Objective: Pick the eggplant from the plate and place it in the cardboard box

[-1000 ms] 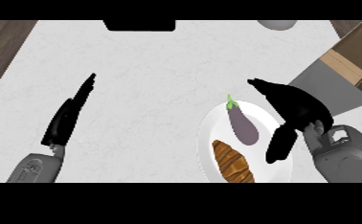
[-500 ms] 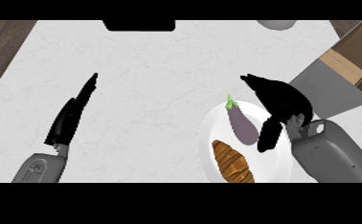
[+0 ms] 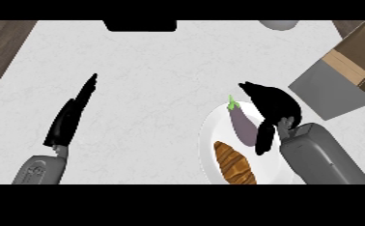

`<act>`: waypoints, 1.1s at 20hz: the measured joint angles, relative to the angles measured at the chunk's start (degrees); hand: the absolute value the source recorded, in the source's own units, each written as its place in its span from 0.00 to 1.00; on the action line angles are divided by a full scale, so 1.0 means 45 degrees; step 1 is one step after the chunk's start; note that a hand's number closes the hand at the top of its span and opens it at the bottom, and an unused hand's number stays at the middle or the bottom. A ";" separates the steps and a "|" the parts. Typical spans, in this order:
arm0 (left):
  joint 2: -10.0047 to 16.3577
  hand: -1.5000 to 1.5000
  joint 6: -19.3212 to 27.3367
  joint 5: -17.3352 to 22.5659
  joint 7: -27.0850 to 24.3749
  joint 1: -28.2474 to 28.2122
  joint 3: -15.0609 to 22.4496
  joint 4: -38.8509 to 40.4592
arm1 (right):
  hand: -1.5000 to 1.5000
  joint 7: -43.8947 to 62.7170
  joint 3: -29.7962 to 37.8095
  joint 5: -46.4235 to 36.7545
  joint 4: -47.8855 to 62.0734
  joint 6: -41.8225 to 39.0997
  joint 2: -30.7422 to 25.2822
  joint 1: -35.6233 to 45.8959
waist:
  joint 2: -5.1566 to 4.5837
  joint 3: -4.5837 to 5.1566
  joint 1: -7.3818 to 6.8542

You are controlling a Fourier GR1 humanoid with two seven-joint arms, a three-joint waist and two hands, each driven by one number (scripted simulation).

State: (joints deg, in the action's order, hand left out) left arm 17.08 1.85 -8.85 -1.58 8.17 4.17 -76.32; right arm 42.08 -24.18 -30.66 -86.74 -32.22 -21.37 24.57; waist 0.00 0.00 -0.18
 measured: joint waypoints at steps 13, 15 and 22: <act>-0.0388 0.50 -0.0502 -0.0627 -0.0522 -0.0240 -0.0654 0.0143 | 0.00 -0.1238 0.0536 -0.2075 0.1231 -0.0033 0.1622 -0.0637 | 0.0000 0.0000 0.0012; -0.0525 0.50 -0.0478 -0.0769 -0.0451 -0.0393 -0.0667 -0.0067 | 0.00 -0.1500 0.0721 -0.2310 0.1538 0.0030 0.1833 -0.0690 | 0.0000 0.0000 0.0006; -0.0706 0.50 -0.0795 -0.1040 -0.0083 -0.0061 -0.0987 -0.0104 | 0.00 -0.2341 0.1094 -0.3264 0.2278 0.0274 0.2399 -0.0874 | 0.0002 0.0001 0.0013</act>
State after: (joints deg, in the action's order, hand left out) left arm 13.90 -1.73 -13.53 -1.95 7.89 -0.27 -76.79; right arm 31.55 -19.26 -45.34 -76.49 -30.99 -10.57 20.63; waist 0.01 0.01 -0.12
